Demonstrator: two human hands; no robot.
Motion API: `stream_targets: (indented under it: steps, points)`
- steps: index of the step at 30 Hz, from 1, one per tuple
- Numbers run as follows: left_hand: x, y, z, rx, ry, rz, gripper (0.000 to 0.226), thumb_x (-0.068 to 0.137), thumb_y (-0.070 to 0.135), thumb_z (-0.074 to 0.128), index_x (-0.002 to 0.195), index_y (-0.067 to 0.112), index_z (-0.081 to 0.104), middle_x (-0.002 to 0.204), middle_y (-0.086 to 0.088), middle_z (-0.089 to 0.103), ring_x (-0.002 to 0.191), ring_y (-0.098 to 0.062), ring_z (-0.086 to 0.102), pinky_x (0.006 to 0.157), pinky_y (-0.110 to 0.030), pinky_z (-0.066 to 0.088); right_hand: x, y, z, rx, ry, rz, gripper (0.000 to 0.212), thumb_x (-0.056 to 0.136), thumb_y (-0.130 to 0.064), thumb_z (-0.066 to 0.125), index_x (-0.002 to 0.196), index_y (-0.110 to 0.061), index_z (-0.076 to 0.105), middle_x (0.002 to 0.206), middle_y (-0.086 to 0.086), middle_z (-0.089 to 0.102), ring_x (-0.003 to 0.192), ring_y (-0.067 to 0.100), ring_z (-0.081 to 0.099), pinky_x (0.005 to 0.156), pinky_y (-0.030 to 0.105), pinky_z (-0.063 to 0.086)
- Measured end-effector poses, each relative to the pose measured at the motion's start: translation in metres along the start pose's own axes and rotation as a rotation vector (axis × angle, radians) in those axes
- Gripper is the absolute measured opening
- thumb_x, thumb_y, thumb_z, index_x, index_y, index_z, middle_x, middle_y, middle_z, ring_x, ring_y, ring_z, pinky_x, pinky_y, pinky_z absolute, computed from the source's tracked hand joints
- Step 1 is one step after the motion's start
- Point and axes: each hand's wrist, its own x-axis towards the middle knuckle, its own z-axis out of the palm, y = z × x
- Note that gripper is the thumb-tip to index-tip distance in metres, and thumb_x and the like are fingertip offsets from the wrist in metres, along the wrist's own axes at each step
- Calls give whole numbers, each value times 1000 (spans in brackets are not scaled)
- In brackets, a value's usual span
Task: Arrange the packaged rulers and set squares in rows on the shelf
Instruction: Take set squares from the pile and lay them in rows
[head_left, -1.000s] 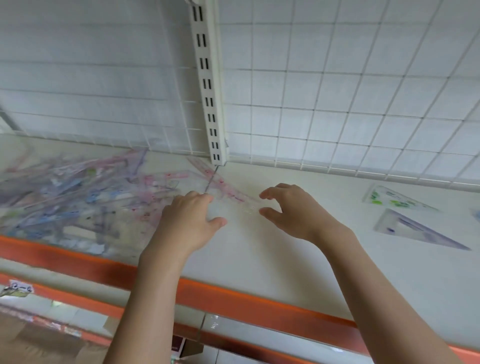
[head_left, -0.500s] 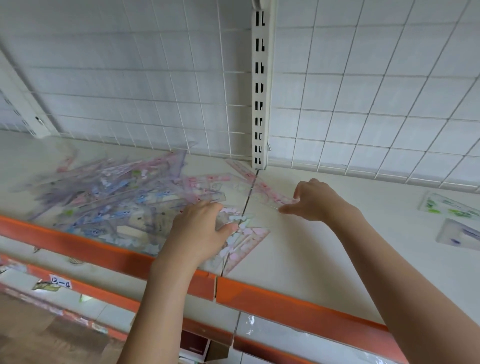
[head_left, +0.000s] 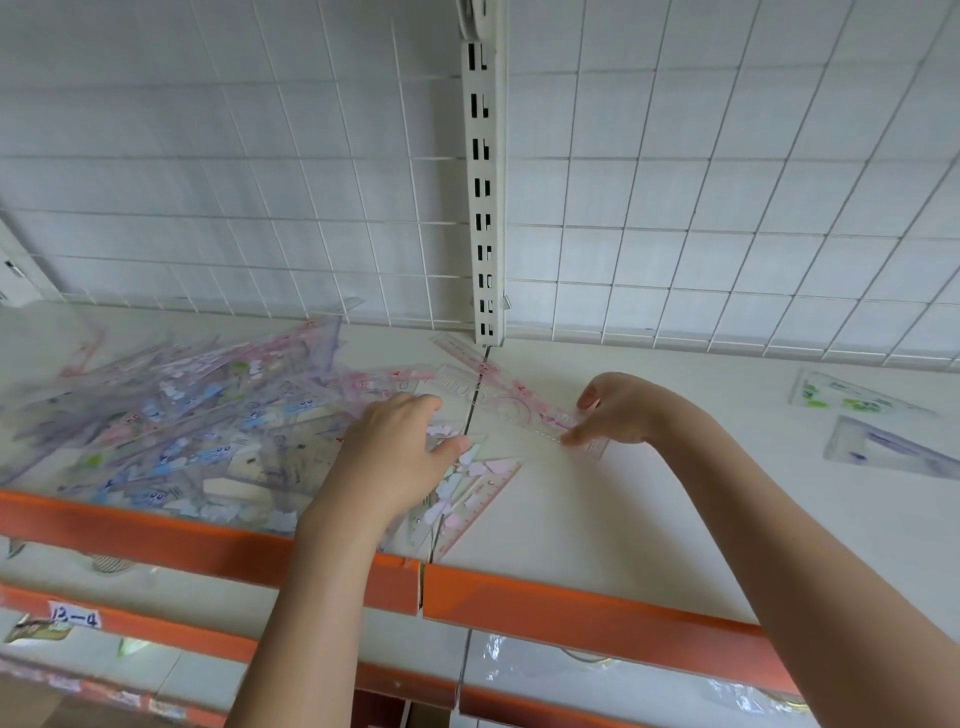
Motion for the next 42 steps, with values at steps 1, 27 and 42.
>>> stream_targets:
  steps: [1,27,42]
  points:
    - [1,1,1,-3,1,6,59,90,47,51,139,17,40,143,-3,42,131,-23,37,106,-38,34,0,2,0,6,-5,-2,51,77,-28,75,120,-4,60,124,7,60,111,24,58,90,32,47]
    - [24,6,0,25,59,105,44,94,32,49,135,16,46,136,-4,49,125,-25,43,104,-41,36,-30,9,6,50,132,-103,24,84,-8,59,105,-18,64,96,-2,53,80,14,50,64,22,39]
    - [120,36,10,377,-125,390,50,84,-4,48,130,15,50,132,-10,50,121,-28,46,98,-38,41,-62,53,-2,398,371,17,13,83,-10,64,89,-21,63,82,-6,63,67,11,53,52,21,37]
